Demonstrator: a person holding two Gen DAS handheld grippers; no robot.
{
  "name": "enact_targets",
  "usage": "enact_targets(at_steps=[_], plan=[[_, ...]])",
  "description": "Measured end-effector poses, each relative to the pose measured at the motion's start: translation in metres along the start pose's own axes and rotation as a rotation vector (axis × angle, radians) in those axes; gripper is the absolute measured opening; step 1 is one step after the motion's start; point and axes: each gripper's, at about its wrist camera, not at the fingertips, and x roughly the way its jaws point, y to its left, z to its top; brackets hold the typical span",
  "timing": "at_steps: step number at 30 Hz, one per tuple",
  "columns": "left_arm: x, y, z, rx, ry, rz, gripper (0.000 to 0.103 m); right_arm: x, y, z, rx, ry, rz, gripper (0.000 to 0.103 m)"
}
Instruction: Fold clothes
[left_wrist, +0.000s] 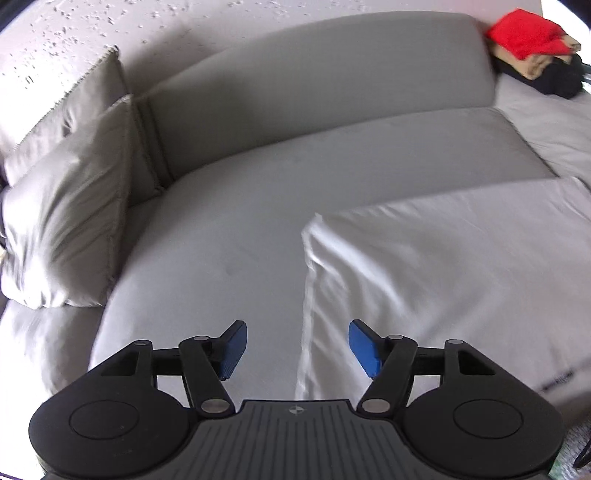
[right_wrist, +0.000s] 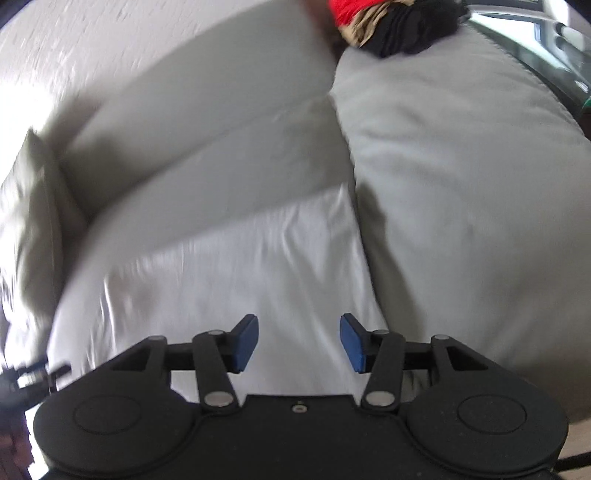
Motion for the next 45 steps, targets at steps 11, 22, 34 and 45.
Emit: enact_targets(at_steps=[11, 22, 34, 45], plan=[[0.016, 0.052, 0.027, -0.276, 0.005, -0.256, 0.087, 0.007, 0.024, 0.018, 0.079, 0.041, 0.197, 0.055], [0.035, -0.008, 0.002, -0.396, 0.008, -0.203, 0.103, 0.032, 0.056, -0.035, -0.010, -0.036, 0.144, 0.067], [0.071, 0.046, 0.038, -0.525, 0.066, -0.205, 0.102, 0.044, 0.078, -0.043, -0.043, 0.002, 0.109, 0.068], [0.132, 0.108, 0.011, -0.834, -0.005, -0.532, 0.037, 0.083, 0.079, -0.050, 0.005, 0.099, 0.033, 0.071]])
